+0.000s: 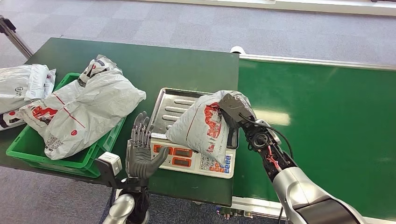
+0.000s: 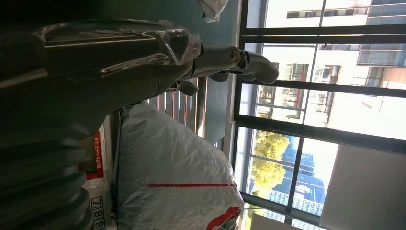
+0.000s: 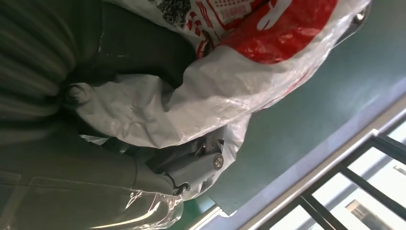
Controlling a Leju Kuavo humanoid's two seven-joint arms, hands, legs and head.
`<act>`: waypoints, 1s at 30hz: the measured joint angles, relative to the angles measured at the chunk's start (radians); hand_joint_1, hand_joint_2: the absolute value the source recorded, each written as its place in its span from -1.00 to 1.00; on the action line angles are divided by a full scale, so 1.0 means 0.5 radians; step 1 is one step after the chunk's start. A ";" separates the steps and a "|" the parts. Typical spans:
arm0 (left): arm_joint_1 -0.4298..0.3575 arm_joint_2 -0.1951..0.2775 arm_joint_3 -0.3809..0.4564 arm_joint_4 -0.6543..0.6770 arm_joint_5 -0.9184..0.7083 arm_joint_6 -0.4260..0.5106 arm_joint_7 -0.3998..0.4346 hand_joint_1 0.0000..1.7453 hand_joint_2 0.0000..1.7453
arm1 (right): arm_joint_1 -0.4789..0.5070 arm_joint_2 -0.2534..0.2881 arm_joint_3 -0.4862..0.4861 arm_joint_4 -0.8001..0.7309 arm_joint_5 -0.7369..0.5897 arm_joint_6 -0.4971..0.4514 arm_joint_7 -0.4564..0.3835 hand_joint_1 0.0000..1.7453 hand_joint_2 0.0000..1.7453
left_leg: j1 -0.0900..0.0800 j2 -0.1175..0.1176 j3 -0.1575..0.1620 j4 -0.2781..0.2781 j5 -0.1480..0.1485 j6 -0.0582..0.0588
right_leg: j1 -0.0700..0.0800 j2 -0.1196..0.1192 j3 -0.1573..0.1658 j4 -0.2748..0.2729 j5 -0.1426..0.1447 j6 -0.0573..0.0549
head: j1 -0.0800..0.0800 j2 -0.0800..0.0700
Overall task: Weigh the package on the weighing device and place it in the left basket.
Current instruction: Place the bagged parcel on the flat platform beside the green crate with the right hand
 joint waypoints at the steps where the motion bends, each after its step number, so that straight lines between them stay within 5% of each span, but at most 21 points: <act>1: 0.000 0.000 0.001 0.000 0.003 0.008 0.002 -1.00 1.00 | -0.003 0.004 0.005 0.003 0.000 -0.010 0.023 -1.00 1.00 | 0.000 0.000 0.000 0.000 0.000 0.000 | 0.000 0.000 0.000 0.000 0.000 0.000 | 0.000 0.000; 6: -0.001 -0.001 0.002 -0.001 0.011 0.048 0.033 -1.00 1.00 | -0.015 0.017 0.016 0.014 -0.085 -0.037 -0.023 -1.00 1.00 | 0.000 0.001 0.002 0.000 0.000 0.000 | 0.000 0.000 0.001 0.000 0.000 0.000 | 0.000 0.000; 11: -0.001 -0.002 0.001 0.000 0.022 0.051 0.033 -1.00 1.00 | 0.037 0.010 -0.005 -0.051 -0.212 -0.047 -0.516 -1.00 1.00 | 0.000 0.000 0.002 0.000 0.000 0.000 | 0.000 0.000 0.000 0.000 0.000 0.000 | 0.000 0.000; 14: -0.001 -0.002 0.001 0.000 0.033 0.052 0.031 -1.00 1.00 | 0.093 0.010 -0.019 -0.105 -0.272 -0.055 -0.645 -1.00 1.00 | 0.000 0.000 0.001 0.000 0.000 0.000 | 0.000 0.000 0.000 0.000 0.000 0.000 | 0.000 0.000; 30: 0.016 -0.004 0.014 -0.003 0.035 0.058 0.012 -1.00 1.00 | 0.439 0.018 -0.092 -0.556 -0.590 0.070 -0.708 -1.00 1.00 | 0.000 0.000 0.001 0.000 0.000 0.000 | 0.000 0.000 0.000 0.000 0.000 -0.001 | 0.000 0.000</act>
